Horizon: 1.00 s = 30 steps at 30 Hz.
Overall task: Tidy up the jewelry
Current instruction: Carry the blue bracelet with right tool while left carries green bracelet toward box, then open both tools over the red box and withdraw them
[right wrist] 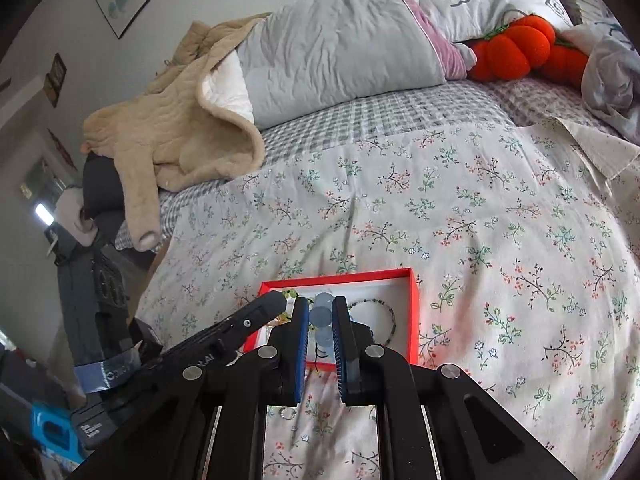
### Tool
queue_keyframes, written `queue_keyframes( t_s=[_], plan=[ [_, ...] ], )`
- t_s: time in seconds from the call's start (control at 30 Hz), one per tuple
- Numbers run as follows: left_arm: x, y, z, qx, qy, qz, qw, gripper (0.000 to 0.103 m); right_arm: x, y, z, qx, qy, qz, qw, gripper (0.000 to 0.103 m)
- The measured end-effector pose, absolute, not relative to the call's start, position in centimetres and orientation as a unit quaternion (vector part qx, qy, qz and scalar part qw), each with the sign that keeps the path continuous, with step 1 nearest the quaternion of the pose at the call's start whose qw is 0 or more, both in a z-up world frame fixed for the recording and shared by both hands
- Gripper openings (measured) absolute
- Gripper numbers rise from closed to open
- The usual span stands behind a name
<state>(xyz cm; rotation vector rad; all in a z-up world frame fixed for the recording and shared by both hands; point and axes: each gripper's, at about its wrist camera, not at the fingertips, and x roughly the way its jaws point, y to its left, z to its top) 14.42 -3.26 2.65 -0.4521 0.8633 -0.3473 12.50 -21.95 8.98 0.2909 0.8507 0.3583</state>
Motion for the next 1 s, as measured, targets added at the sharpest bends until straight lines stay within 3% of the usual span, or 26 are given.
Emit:
queue_keyframes(
  t_s=[0.27,0.6,1.0],
  plan=[
    [14.5,-2.5,0.4,-0.166,0.461,-0.122,0.863,0.006,13.8,-20.1,8.5,0.133,0.411,0.178,0.884,0.012],
    [12.8,-0.1,2.6,-0.145,0.458,-0.094,0.872,0.016,15.5,-15.9,6.4,0.129,0.437,0.22,0.863,0.012],
    [12.8,0.3,1.8,-0.114,0.476,-0.071,0.869,0.026,17.9,-17.4,2.8,0.074,0.465,0.149,0.87,0.012]
  ],
)
